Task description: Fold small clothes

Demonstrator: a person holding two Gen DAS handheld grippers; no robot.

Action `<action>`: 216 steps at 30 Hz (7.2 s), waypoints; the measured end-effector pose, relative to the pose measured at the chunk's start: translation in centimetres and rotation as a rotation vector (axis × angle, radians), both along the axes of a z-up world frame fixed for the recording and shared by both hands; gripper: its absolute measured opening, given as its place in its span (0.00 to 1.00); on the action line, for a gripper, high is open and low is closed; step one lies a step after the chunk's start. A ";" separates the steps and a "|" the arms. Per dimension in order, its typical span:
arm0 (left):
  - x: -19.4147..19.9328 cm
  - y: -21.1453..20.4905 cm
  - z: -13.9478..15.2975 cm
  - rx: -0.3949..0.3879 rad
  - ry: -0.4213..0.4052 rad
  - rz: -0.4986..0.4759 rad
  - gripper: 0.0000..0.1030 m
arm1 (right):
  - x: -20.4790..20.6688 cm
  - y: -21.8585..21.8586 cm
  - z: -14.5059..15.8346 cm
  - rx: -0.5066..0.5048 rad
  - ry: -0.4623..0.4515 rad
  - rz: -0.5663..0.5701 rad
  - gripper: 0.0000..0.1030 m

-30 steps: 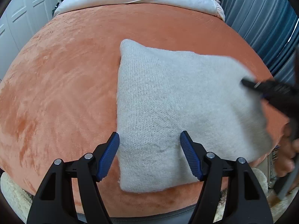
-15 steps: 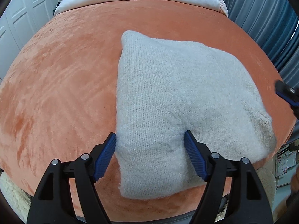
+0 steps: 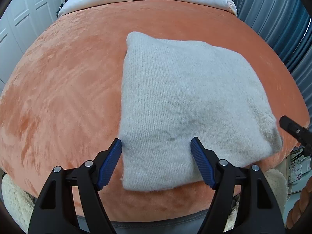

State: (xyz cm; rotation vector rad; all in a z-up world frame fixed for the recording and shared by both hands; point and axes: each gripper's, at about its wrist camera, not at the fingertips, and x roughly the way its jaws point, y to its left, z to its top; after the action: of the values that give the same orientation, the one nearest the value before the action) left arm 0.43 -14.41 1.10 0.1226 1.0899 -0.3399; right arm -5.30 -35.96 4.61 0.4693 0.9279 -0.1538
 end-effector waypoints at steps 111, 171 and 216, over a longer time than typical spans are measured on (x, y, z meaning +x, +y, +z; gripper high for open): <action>6.1 3.9 -5.4 -0.480 0.250 0.162 0.96 | -0.8 -8.6 -7.4 0.409 -0.009 -0.134 0.75; 2.5 18.0 25.6 -0.480 -0.546 -0.156 0.70 | -0.6 12.5 21.3 0.094 -0.626 0.150 0.47; 14.6 18.5 -1.5 -0.451 0.015 0.193 0.57 | 13.6 7.3 -4.0 0.213 -0.036 0.038 0.38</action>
State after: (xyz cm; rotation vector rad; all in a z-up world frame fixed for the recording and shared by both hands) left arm 15.08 4.07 -0.37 -0.3842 1.0061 -0.4045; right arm 8.31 -28.65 0.65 0.6488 0.9210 -0.0118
